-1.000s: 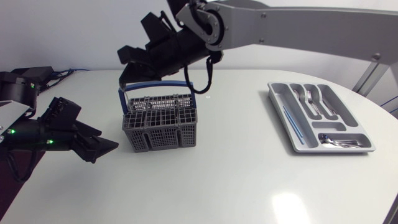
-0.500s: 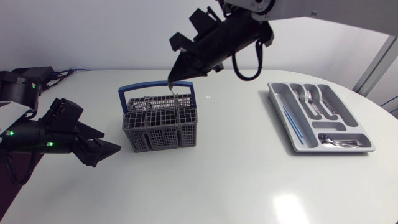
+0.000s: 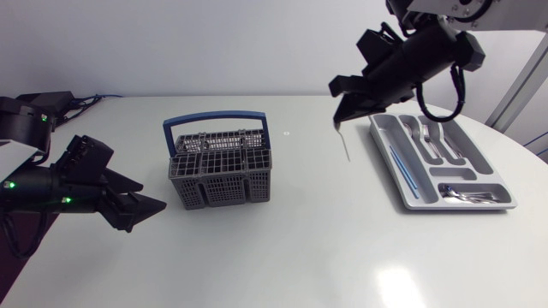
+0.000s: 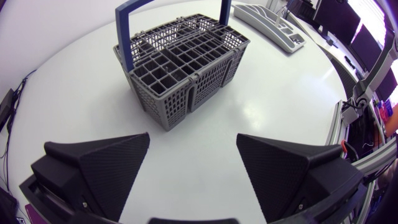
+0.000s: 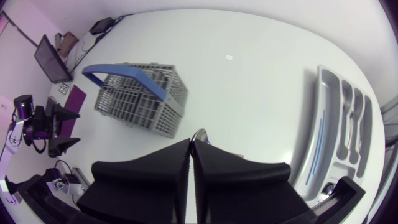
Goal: Unload the cutlery basket into the drawer organizer.
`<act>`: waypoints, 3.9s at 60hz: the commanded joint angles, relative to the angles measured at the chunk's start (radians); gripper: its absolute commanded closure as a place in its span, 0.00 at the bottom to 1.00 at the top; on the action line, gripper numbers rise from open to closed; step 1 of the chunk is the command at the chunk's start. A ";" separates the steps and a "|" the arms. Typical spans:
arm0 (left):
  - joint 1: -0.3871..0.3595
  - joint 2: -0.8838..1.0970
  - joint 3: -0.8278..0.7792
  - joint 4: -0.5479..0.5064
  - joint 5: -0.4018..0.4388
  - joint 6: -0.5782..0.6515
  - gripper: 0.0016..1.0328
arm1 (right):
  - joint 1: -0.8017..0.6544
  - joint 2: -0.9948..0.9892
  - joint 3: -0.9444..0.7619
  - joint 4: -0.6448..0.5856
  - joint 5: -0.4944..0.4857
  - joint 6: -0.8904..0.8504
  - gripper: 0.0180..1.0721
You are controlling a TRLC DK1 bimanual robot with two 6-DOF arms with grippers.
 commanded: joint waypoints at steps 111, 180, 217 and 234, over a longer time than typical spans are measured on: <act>0.038 0.043 -0.018 0.080 -0.070 -0.047 0.05 | -0.588 -0.043 -0.519 0.505 0.356 -0.464 0.13; 0.129 0.440 0.118 0.362 -0.092 -0.102 0.05 | 0.211 0.056 -0.356 0.482 0.373 -0.171 0.13; 0.077 0.695 0.304 0.486 -0.119 -0.335 0.05 | 0.264 0.276 -0.149 0.484 0.333 -0.110 0.13; 0.011 0.736 0.338 0.498 -0.139 -0.372 0.05 | 0.294 0.300 -0.129 0.482 0.333 -0.110 0.13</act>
